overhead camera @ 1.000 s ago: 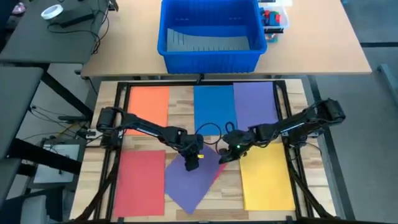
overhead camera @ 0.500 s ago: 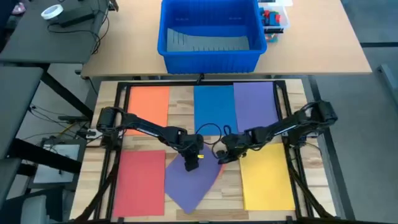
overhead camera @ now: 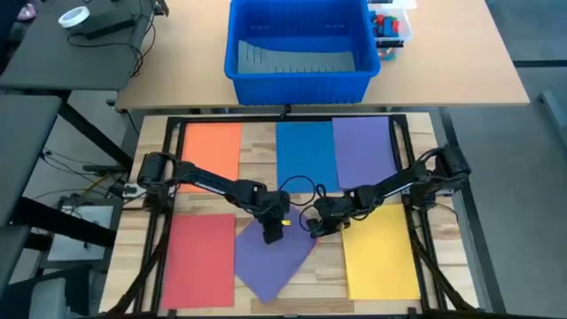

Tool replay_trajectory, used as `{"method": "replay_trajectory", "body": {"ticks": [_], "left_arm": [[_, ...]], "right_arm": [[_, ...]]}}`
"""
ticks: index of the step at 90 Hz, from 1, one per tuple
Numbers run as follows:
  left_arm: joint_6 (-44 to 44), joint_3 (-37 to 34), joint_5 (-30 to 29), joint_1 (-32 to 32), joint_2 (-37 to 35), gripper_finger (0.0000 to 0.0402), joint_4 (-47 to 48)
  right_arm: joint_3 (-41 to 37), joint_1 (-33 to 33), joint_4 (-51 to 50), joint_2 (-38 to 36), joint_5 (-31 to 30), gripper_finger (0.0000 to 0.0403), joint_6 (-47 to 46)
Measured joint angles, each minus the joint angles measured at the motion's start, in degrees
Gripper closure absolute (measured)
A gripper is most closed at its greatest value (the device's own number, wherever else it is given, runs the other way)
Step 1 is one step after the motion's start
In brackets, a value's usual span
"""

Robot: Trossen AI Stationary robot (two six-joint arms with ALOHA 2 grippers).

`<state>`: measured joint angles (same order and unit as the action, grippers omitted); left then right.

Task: Organize paper
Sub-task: Stack the purple paper on top of the other purple papers

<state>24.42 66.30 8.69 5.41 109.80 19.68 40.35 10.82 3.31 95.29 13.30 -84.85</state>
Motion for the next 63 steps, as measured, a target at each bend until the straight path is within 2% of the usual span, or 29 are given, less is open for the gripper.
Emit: {"method": "replay_trajectory", "body": {"ticks": [8, 17, 49, 63], "left_arm": [[-0.41, 0.0, 0.0, 0.0, 0.0, 0.0396, -0.1], [-0.61, 0.0, 0.0, 0.0, 0.0, 0.0396, -0.22], [-0.63, 0.0, 0.0, -0.09, 0.0, 0.0396, -0.19], [-0.63, 0.0, 0.0, -0.11, 0.0, 0.0396, -0.17]], "right_arm": [[-0.01, 0.8, -0.57, -0.46, -3.31, 0.0232, -2.24], [0.03, 1.39, -1.0, -0.07, -4.2, 0.0232, -2.63], [-0.01, 2.63, 2.95, 0.13, -3.98, 0.0232, -3.85], [0.7, 4.94, 0.69, 0.07, -3.72, 0.0232, -5.08]]}}
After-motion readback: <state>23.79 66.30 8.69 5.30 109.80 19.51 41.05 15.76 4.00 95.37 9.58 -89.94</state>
